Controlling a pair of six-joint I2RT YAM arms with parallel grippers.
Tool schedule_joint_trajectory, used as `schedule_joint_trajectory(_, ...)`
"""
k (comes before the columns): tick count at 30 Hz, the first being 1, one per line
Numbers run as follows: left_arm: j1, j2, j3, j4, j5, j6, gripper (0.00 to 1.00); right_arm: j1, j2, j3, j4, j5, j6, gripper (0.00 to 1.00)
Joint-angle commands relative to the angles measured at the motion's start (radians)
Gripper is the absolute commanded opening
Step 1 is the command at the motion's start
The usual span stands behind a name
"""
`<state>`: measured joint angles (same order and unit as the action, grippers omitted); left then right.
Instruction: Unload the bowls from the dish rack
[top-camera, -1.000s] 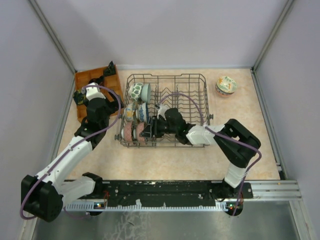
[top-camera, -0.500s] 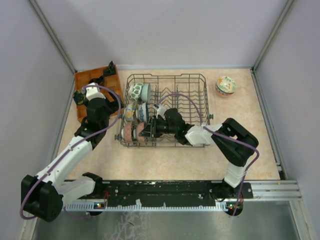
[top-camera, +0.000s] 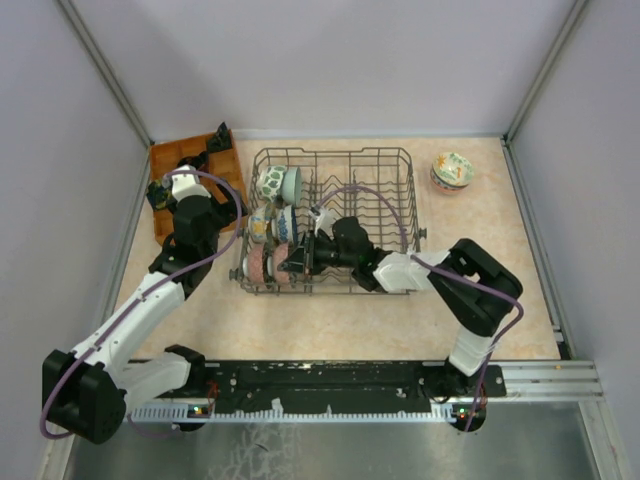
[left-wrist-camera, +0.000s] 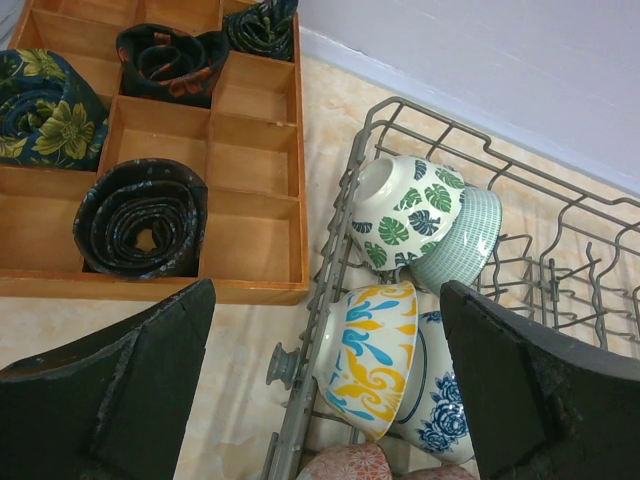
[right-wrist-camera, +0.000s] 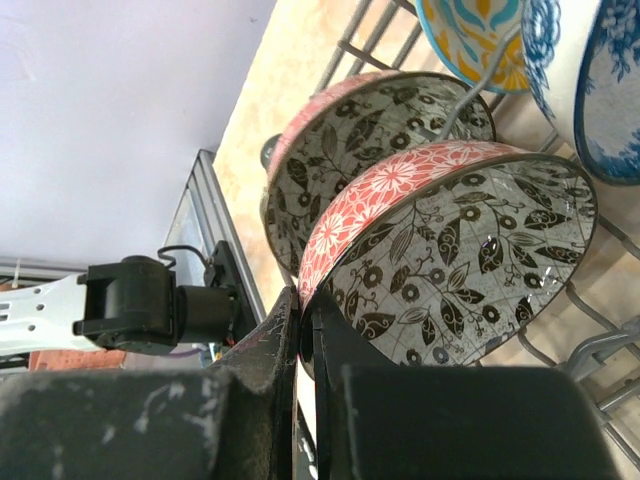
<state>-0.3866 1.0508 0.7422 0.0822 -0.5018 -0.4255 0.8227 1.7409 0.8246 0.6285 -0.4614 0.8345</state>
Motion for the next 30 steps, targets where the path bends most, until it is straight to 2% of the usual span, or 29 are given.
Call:
schedule_joint_trajectory(1,-0.006,-0.013,0.009,0.016,-0.012,0.008,0.99,0.01,-0.134,0.008,0.129,0.0,-0.005,0.0)
schedule_joint_trajectory(6,-0.006,-0.013,0.009,0.016,-0.011,0.004,0.99,0.01,-0.188,0.021,0.125,-0.002,-0.019,0.0)
schedule_joint_trajectory(10,-0.006,-0.014,0.008,0.013,-0.013,0.004,0.99,0.007,-0.262,0.065,0.043,0.012,-0.067,0.0)
schedule_joint_trajectory(15,-0.006,-0.019,0.007,0.011,-0.012,0.003,0.99,-0.024,-0.369,0.225,-0.325,0.191,-0.283,0.0)
schedule_joint_trajectory(19,-0.005,-0.019,0.009,0.011,-0.011,0.004,0.99,-0.145,-0.396,0.382,-0.571,0.346,-0.429,0.0)
schedule_joint_trajectory(24,-0.006,-0.017,0.011,0.017,0.004,0.001,0.99,-0.365,-0.301,0.654,-0.85,0.443,-0.564,0.0)
schedule_joint_trajectory(30,-0.007,-0.01,0.024,0.015,0.007,0.003,0.99,-0.529,-0.006,1.09,-1.199,0.568,-0.724,0.0)
